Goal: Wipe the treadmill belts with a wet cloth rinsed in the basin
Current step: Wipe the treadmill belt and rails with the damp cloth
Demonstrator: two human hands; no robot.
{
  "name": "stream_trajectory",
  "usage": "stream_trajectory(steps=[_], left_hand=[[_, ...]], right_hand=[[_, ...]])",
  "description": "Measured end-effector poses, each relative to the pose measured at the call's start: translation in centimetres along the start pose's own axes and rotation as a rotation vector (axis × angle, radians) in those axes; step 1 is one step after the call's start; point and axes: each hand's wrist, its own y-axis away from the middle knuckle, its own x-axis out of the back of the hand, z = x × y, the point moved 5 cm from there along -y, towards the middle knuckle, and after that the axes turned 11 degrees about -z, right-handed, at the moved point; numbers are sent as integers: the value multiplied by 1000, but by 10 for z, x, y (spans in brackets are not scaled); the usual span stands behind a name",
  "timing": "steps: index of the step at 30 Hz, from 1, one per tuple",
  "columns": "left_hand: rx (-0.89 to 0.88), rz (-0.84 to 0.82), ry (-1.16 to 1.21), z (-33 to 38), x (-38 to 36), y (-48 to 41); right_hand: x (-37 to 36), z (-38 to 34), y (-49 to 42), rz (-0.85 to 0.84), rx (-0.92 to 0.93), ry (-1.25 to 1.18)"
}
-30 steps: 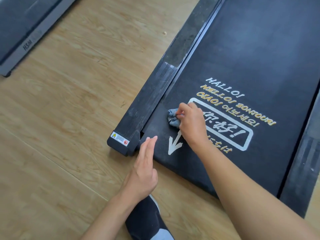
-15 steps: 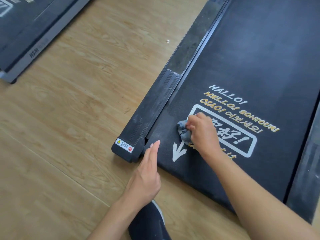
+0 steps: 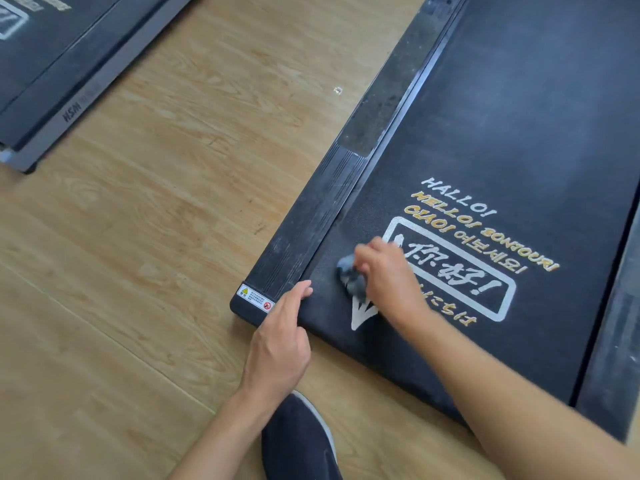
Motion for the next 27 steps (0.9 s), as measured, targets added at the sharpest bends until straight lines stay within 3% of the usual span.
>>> stream_trajectory(steps=[4,8,11,13,16,20,24,27], left_hand=[[-38,36,-24,-2,4,5],[-5,102,81,-12,14,2],[-2,102,90,-14,19,-3],[13,90,70,-13,19,-7],[30,76,35,-14,16,-6],[22,95,4,-15,15,-8],[50,156,108,-18,18,-11],[80,199,165,-23,20,-9]], right_hand=[[6,-7,-15,87,-178,-29],[-49,-75,49,-112,110,-33],[-48,-68,45,-203,215,-12],[-23,-38,11,-108,140,8],[19,12,-45,64,-115,-13],[22,3,-51,155,-229,-58],[-49,-68,15,-58,38,-61],[-49,-76,21,-161,132,-116]])
